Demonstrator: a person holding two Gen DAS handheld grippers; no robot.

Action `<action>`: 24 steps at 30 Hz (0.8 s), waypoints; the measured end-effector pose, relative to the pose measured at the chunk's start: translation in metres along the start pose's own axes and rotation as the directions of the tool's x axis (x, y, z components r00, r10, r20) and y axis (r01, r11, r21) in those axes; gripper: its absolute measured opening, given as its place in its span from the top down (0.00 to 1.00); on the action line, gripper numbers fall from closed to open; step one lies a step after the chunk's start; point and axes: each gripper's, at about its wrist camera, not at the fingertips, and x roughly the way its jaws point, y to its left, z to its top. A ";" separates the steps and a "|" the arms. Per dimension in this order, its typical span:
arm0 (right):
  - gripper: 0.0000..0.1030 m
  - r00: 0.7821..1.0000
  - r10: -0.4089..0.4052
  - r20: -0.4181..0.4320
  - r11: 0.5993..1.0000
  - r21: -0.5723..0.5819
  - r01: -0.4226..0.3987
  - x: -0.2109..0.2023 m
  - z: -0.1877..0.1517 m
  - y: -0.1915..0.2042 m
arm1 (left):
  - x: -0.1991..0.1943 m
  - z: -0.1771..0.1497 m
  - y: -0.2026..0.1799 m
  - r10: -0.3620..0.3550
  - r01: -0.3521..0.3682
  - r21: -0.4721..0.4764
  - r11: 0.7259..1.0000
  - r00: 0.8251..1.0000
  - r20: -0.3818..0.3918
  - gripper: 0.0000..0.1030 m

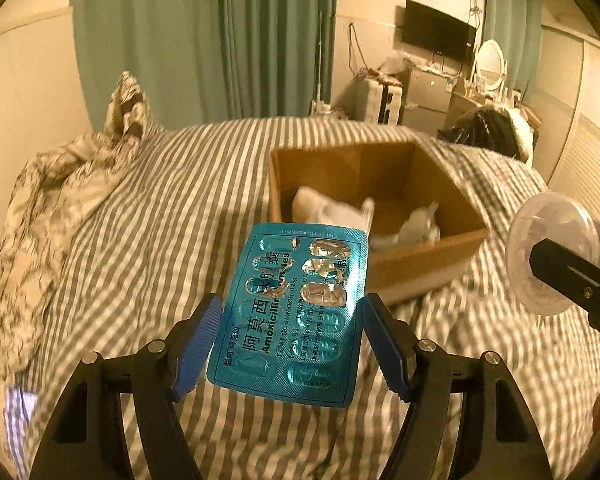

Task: Organize objects
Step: 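Grasp the swab container with the right tool while the left holds pills, drop both in box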

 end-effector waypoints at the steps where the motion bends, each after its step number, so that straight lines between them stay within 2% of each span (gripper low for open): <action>1: 0.09 1.000 -0.003 0.007 1.000 -0.003 0.003 0.001 0.007 -0.001 | 0.003 0.009 -0.001 -0.004 0.004 -0.003 1.000 1.000 0.005 0.29; 6: 0.09 0.999 0.012 0.031 1.000 -0.008 -0.012 0.022 0.047 -0.007 | 0.021 0.048 -0.007 -0.007 0.007 0.003 1.000 0.999 0.031 0.29; 12: 0.09 0.999 0.024 0.030 1.000 -0.001 -0.024 0.058 0.079 -0.011 | 0.058 0.084 -0.012 -0.014 0.014 0.004 1.000 0.999 0.032 0.29; 18: 0.09 1.000 0.027 -0.008 0.999 0.020 -0.027 0.105 0.091 -0.021 | 0.099 0.097 -0.023 -0.038 0.038 0.031 0.999 0.999 0.010 0.29; 24: 0.09 0.998 0.050 -0.030 0.998 0.045 -0.048 0.131 0.093 -0.031 | 0.127 0.096 -0.027 -0.062 0.063 0.027 0.998 0.998 -0.034 0.27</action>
